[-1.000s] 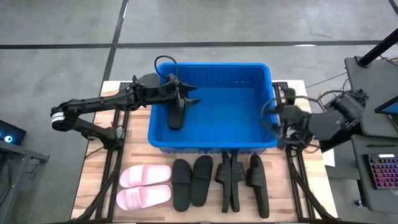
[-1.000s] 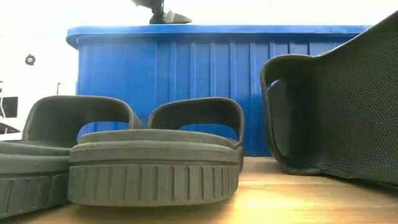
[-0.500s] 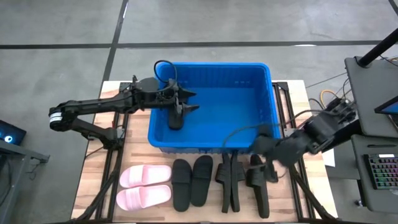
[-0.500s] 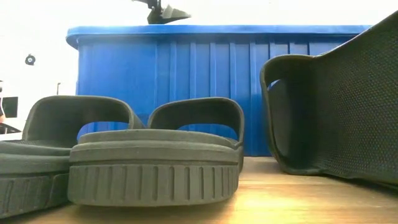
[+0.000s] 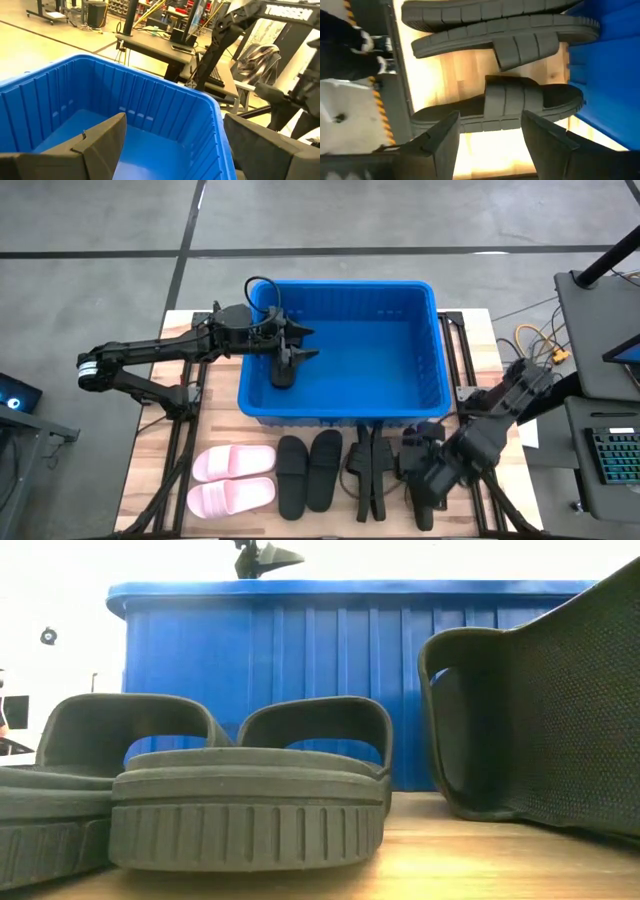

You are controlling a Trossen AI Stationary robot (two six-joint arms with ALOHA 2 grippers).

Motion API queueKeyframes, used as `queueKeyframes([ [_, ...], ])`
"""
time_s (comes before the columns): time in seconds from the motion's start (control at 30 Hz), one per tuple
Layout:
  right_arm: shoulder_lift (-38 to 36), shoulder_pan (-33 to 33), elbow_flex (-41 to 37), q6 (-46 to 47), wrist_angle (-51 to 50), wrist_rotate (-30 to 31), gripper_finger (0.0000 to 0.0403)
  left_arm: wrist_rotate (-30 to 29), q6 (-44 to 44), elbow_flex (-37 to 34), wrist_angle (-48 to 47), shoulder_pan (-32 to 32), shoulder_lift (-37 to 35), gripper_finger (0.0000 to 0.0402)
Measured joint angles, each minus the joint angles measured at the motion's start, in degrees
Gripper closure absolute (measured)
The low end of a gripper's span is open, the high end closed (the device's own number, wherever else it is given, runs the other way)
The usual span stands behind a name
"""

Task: Pick and place slides into bin
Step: Put the black slide into the blue organizer bin

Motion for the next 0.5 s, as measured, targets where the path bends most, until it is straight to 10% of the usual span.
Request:
queueKeyframes([
  [0.5, 12.5, 5.9, -0.2, 1.4, -1.3, 9.0, 0.018, 0.1, -0.1, -0.3, 0.0, 0.0, 0.0, 0.0081],
])
